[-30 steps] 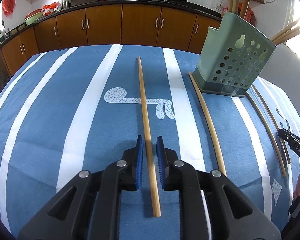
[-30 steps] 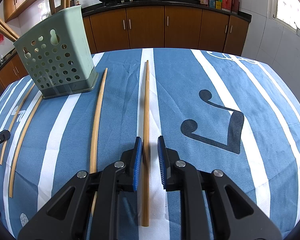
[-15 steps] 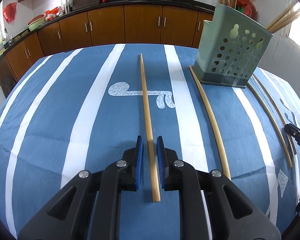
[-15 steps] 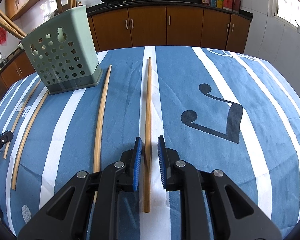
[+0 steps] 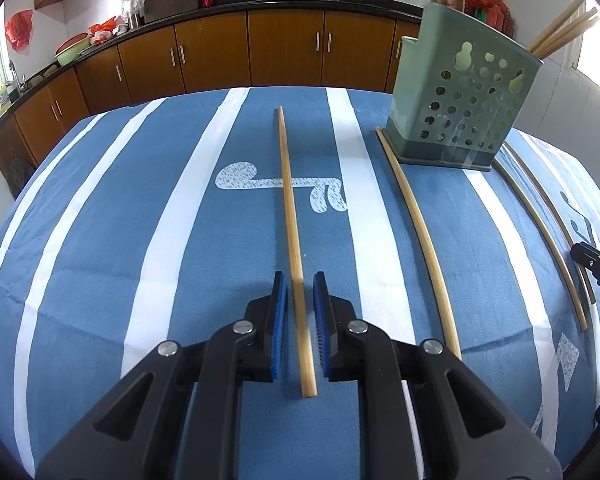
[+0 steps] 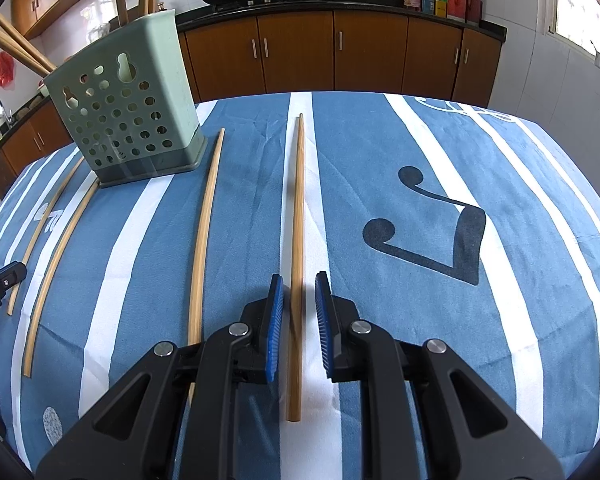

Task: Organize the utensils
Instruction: 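Raise both held chopsticks upright over the green holder with both tools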

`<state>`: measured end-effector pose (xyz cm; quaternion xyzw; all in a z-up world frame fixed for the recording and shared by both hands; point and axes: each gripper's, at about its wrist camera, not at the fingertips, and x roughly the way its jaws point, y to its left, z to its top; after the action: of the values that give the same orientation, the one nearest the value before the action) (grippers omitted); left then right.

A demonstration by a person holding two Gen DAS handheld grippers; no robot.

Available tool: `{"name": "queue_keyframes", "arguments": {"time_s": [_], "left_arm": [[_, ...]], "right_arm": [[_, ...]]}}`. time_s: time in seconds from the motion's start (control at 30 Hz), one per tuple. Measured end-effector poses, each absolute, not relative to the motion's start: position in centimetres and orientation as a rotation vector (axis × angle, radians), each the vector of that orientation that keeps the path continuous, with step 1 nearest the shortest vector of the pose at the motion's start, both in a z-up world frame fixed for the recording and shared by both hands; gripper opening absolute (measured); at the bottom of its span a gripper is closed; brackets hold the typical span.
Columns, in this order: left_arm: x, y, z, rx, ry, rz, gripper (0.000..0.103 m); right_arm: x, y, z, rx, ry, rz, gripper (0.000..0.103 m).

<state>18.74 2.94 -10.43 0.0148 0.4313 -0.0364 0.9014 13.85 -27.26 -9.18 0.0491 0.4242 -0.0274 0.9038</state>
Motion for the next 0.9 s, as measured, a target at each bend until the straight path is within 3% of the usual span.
{"name": "queue_keyframes", "arguments": {"time_s": [0.27,0.43,0.9], "left_arm": [[18.6,2.9,-10.4,0.033,0.892,-0.076,0.015],[18.5,2.9,-10.4,0.031,0.891,-0.078,0.009],[18.0,3.2,-9.8,0.013,0.89,-0.096,0.008]], "right_arm": [[13.8,-27.2,-9.2,0.103,0.877,-0.055,0.017],[13.8,-27.2,-9.2,0.106,0.876,-0.045,0.008],[13.0,-28.1,-8.2,0.158,0.827,-0.026,0.007]]}}
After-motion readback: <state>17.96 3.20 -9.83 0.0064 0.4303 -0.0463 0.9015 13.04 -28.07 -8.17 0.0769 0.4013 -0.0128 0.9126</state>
